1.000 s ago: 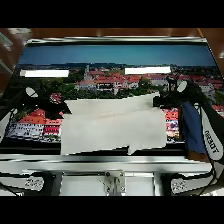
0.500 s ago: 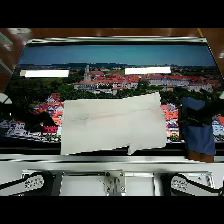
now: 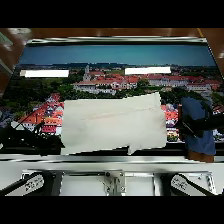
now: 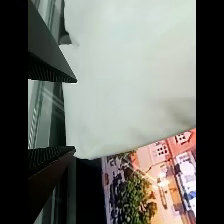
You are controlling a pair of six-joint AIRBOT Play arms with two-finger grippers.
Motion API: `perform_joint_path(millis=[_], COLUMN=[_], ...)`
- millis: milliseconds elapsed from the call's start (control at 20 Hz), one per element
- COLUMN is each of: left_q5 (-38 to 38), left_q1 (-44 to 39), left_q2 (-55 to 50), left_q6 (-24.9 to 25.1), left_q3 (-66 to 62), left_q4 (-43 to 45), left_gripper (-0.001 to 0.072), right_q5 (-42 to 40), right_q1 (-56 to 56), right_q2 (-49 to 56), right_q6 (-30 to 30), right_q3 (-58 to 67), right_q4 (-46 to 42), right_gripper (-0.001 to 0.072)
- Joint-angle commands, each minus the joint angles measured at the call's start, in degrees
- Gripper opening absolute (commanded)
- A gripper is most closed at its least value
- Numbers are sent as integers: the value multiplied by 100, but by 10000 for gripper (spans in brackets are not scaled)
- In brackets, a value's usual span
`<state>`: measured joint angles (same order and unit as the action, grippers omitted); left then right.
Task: Fold the shirts.
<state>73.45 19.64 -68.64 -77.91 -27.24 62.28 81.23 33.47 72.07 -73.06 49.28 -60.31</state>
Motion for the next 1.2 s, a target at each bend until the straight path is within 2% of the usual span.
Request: perform_joint_path(millis=[0, 150, 200, 250, 300, 350, 400, 550, 600, 650, 950, 1150], left_q5=[-496, -809, -1012, -1215, -1355, -1392, -1388, -1307, -1287, -1283, -1113, -1078], left_q1=[-221, -658, -782, -859, -905, -931, -929, -929, -929, -929, -929, -931], left_q2=[-42, -146, -144, -144, -142, -131, -131, -107, -70, -11, 557, 734], left_q6=[31, 28, -15, -138, -225, -223, -225, -155, -127, -114, -116, -170], left_q3=[326, 398, 398, 396, 396, 396, 393, 393, 393, 393, 393, 391], left_q4=[-343, -632, -885, -1095, -1272, -1349, -1346, -1335, -1335, -1335, -1338, -1349], left_gripper=[707, 695, 562, 340, 187, 83, 45, 44, 44, 44, 44, 44], right_q5=[-96, -98, -92, -72, -11, 66, 140, 225, 190, 136, -761, -1440], right_q1=[28, 28, 28, 26, 26, 26, 26, 26, 26, 26, 0, -778], right_q2=[-22, -22, -22, -22, -22, -22, -22, -22, -22, -22, -22, 2], right_q6=[26, 20, -4, -24, -24, -22, -22, 74, 149, 225, 442, 435], right_q3=[-72, -72, -72, -72, -72, -81, -125, -522, -726, -927, -1838, -2061], right_q4=[157, 155, 157, 131, 72, -52, -243, -487, -466, -455, -92, -13], right_gripper=[519, 518, 518, 518, 518, 518, 519, 522, 600, 619, 615, 614])
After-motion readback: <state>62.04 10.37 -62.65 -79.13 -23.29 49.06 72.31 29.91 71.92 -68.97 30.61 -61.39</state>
